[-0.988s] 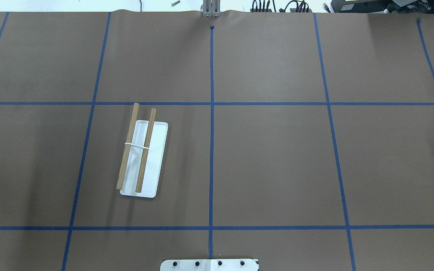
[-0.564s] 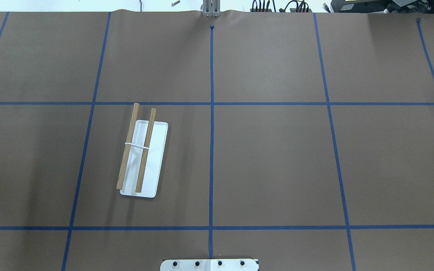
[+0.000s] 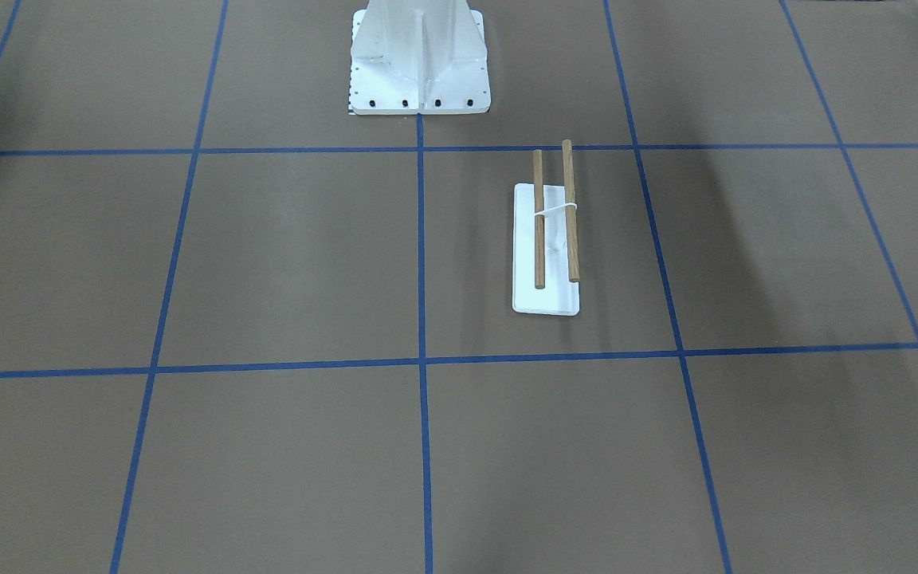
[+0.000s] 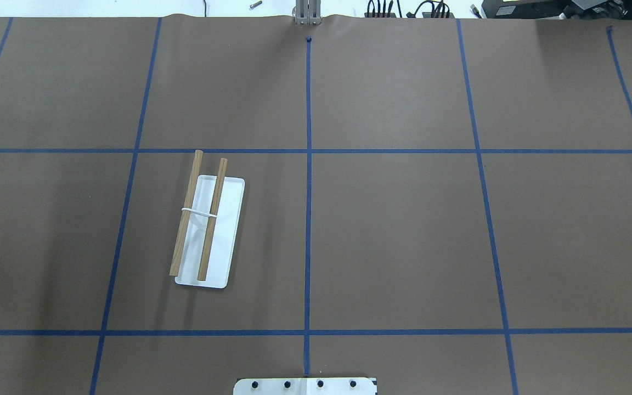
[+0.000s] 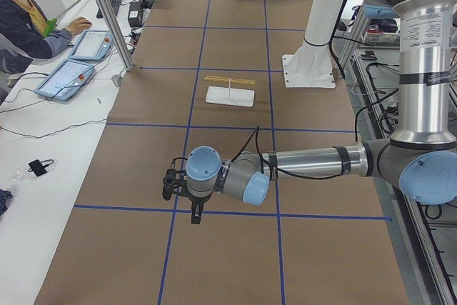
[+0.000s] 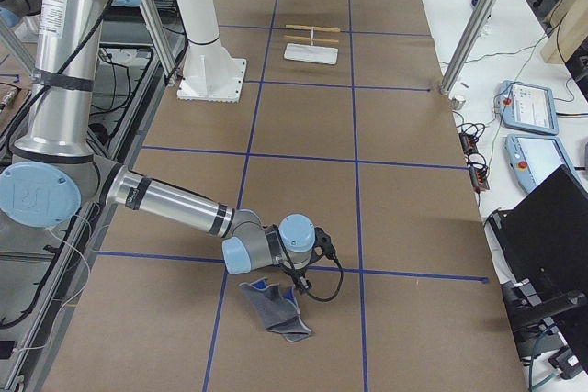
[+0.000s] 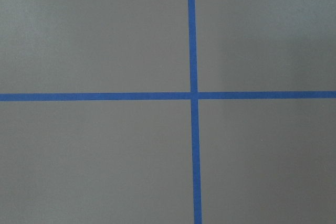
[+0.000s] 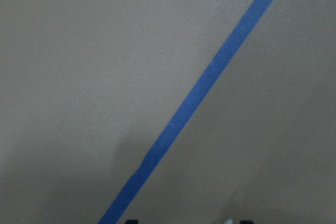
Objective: Hang towel on rack
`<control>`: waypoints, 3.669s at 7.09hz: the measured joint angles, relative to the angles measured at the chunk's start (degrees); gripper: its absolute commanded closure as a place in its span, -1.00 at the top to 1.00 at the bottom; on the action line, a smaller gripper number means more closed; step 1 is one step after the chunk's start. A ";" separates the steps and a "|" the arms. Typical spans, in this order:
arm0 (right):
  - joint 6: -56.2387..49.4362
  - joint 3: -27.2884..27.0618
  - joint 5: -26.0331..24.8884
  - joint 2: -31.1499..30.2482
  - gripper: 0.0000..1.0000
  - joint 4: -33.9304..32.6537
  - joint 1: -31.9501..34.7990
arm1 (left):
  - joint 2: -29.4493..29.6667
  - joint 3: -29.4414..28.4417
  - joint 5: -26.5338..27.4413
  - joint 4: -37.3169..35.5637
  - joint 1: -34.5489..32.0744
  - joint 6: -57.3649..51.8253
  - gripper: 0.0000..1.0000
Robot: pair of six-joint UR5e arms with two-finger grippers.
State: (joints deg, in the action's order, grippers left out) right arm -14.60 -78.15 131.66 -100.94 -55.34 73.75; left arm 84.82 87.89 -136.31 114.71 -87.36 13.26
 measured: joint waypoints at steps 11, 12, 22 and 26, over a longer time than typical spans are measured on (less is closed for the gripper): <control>-1.88 -17.97 2.93 12.27 -1.00 -35.75 8.28 | -0.83 -0.09 -6.61 10.47 2.71 3.57 0.96; 7.75 -23.42 2.88 13.10 -1.00 -37.82 7.03 | 0.45 -0.09 -6.85 15.07 5.19 9.08 0.96; 133.78 -39.50 -13.93 51.80 -1.00 -45.69 -27.64 | 30.27 6.75 5.60 25.55 31.07 61.63 0.96; 150.56 -33.89 -19.25 60.01 -1.00 -43.12 -31.25 | 33.17 9.27 15.41 29.46 41.36 62.64 0.92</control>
State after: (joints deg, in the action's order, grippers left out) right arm 135.96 -112.05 112.41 -40.93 -98.46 42.50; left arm 117.99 97.16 -120.89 144.16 -46.01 75.90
